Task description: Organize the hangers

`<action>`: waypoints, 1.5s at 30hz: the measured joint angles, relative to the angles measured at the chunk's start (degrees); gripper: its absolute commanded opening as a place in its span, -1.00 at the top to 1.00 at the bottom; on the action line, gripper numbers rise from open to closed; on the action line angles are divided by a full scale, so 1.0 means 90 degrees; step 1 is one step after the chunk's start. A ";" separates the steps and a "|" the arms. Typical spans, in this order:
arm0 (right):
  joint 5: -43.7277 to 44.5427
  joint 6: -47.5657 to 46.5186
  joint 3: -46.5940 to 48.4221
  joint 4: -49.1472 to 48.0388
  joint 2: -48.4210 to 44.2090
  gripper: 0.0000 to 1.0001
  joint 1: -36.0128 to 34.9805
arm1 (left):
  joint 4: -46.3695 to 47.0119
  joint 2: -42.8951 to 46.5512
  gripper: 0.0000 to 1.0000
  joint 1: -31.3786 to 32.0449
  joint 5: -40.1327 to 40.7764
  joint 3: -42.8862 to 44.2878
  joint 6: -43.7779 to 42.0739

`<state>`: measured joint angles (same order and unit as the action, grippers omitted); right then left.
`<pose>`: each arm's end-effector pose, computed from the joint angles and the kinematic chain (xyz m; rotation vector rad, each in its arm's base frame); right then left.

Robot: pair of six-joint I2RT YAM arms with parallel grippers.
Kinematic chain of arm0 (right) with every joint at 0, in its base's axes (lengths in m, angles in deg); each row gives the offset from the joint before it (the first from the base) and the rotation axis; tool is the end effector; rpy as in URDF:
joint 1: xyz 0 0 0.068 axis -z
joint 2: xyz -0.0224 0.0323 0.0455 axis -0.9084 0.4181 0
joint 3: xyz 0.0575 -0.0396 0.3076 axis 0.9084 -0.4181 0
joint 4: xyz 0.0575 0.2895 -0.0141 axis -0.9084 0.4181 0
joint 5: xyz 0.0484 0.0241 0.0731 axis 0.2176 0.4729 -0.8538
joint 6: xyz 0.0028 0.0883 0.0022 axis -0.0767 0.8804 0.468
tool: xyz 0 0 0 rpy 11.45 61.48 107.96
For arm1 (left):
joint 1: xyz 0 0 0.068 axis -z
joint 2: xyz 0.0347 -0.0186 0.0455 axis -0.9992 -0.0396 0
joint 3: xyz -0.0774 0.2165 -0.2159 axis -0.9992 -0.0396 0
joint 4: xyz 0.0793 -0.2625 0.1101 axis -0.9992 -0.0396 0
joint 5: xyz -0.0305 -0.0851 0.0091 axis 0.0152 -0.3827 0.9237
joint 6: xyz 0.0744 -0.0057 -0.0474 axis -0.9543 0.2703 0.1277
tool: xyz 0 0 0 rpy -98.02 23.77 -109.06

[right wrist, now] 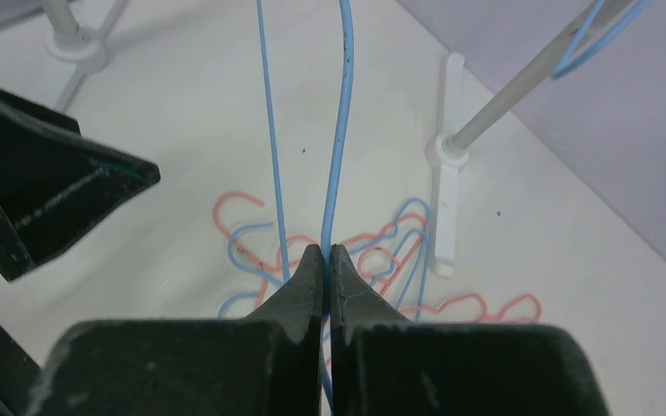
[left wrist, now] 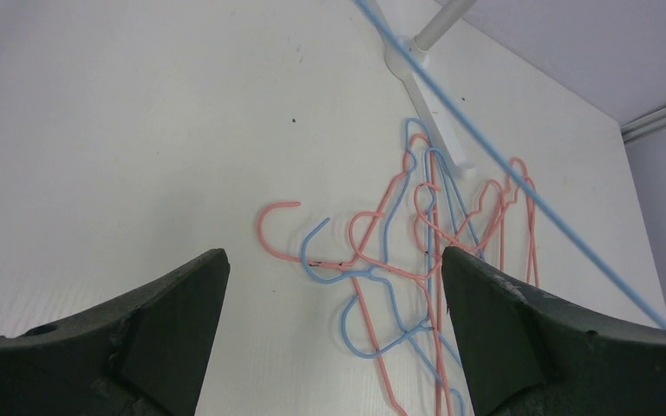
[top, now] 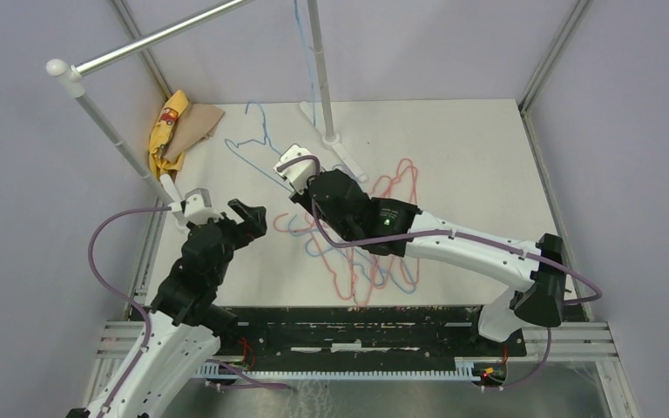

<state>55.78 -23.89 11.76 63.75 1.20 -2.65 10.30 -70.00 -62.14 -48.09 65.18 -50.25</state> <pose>0.1982 0.3849 0.4072 -0.8107 1.7271 0.2628 0.1537 -0.0401 0.2903 -0.4544 1.8074 -0.3971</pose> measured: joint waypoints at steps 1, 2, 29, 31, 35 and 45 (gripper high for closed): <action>0.0049 -0.0097 0.0180 -0.0090 0.0083 0.99 0.0002 | -0.0002 -0.0015 -0.98 0.0000 0.0002 -0.0005 0.0019; 0.0095 -0.0180 0.0296 -0.0177 0.0124 0.99 0.0002 | 0.0000 -0.0029 -0.98 0.0000 0.0002 -0.0015 0.0039; -0.0158 -0.0554 0.5129 -0.0918 0.3155 0.99 0.1358 | 0.0063 -0.0282 -0.98 0.0002 -0.0005 -0.0209 0.0061; -0.0194 -0.0527 0.5200 -0.0828 0.3266 0.99 0.1421 | 0.0066 -0.0299 -0.98 0.0000 -0.0005 -0.0219 0.0061; -0.0221 -0.0452 0.5243 -0.0685 0.3356 0.99 0.1579 | 0.0080 -0.0318 -0.98 0.0000 -0.0007 -0.0248 0.0061; -0.0294 -0.0172 0.5285 -0.0515 0.3444 0.99 0.2176 | 0.0117 -0.0369 -0.98 0.0000 -0.0010 -0.0274 0.0061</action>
<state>53.14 -25.44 59.32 59.12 32.19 16.93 11.35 -73.32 -62.14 -48.18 62.71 -49.70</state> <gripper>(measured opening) 0.015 0.990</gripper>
